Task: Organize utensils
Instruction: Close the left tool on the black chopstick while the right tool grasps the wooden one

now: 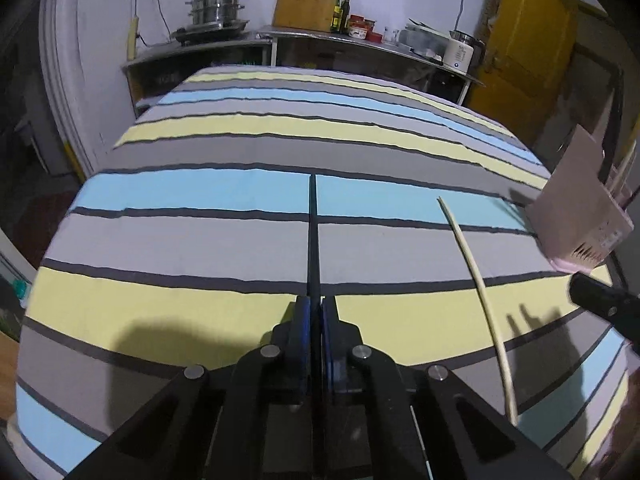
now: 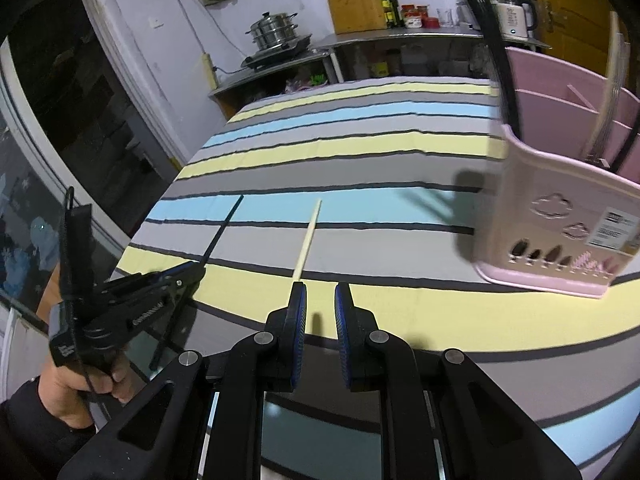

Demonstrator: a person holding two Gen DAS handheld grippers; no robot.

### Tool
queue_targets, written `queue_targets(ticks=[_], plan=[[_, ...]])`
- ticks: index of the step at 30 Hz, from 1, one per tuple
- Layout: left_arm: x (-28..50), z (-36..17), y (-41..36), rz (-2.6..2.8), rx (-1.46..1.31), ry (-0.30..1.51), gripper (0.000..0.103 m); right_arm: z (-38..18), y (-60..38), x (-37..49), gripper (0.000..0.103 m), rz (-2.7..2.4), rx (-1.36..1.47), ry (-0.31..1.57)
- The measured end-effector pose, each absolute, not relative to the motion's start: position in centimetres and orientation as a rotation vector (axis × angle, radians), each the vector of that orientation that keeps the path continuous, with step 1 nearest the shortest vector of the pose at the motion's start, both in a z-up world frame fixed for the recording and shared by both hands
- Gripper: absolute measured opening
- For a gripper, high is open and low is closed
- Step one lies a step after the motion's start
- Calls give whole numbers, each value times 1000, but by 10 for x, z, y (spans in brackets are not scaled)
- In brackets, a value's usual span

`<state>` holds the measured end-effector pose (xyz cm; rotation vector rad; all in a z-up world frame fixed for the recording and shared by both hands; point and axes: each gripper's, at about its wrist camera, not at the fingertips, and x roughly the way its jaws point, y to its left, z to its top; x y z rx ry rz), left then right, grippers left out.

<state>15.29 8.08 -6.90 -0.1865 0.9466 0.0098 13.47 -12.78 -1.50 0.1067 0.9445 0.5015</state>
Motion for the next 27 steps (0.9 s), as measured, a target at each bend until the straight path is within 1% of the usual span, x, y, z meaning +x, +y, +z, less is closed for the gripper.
queue_targets(ticks=[4,11,17,27], plan=[[171,-69,84,-32,-209,966,6,-20,-116,144,15,514,101,957],[196,-69,83,-55,-159,973,6,-28,-100,164,15,515,84,980],[193,-70,80,-73,-104,957,6,-39,-84,179,15,517,72,1007],[182,-71,84,-64,-130,932,6,-53,-59,203,15,467,5,1041]])
